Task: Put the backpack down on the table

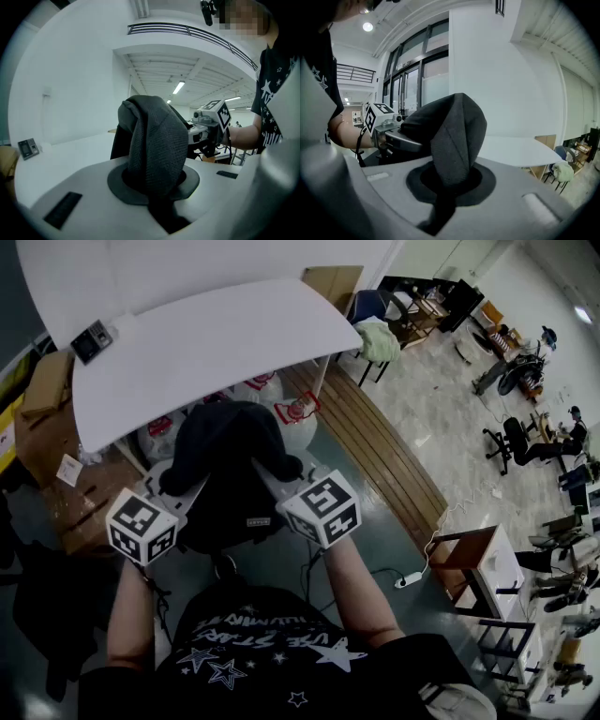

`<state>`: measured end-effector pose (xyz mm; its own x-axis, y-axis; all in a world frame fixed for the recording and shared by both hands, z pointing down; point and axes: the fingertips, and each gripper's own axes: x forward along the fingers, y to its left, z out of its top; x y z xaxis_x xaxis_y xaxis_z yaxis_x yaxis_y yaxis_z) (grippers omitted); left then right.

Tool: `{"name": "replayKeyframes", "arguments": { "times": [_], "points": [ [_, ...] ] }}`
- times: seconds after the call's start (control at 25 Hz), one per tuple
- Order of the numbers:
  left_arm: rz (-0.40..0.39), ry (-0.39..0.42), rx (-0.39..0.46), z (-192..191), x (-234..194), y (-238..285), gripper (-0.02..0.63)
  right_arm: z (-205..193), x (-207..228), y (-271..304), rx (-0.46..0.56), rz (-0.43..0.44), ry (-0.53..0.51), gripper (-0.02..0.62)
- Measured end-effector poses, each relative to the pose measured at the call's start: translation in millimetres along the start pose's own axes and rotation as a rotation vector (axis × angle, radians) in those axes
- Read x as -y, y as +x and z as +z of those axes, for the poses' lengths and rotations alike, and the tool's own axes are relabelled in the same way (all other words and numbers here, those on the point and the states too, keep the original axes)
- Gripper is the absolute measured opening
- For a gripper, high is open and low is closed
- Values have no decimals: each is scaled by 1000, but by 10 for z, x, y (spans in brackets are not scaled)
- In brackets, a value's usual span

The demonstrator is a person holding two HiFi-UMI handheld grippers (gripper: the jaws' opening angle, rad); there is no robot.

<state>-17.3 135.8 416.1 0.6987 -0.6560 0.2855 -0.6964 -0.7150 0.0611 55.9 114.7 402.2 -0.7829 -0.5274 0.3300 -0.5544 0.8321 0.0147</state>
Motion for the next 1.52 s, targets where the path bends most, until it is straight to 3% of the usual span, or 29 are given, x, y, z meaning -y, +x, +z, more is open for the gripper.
{"name": "replayKeyframes", "arguments": {
  "times": [0.84,1.28,1.52],
  "points": [
    [-16,-21,-37,-178,-236,-145,52,-51,-147,300,-55,1,2,25],
    [-69,78,11,171,-749,-184,54,394,-4,618,1,-65,-15,25],
    [-77,64,30,333,-857,-181,54,605,59,669,-16,-76,-67,25]
  ]
}}
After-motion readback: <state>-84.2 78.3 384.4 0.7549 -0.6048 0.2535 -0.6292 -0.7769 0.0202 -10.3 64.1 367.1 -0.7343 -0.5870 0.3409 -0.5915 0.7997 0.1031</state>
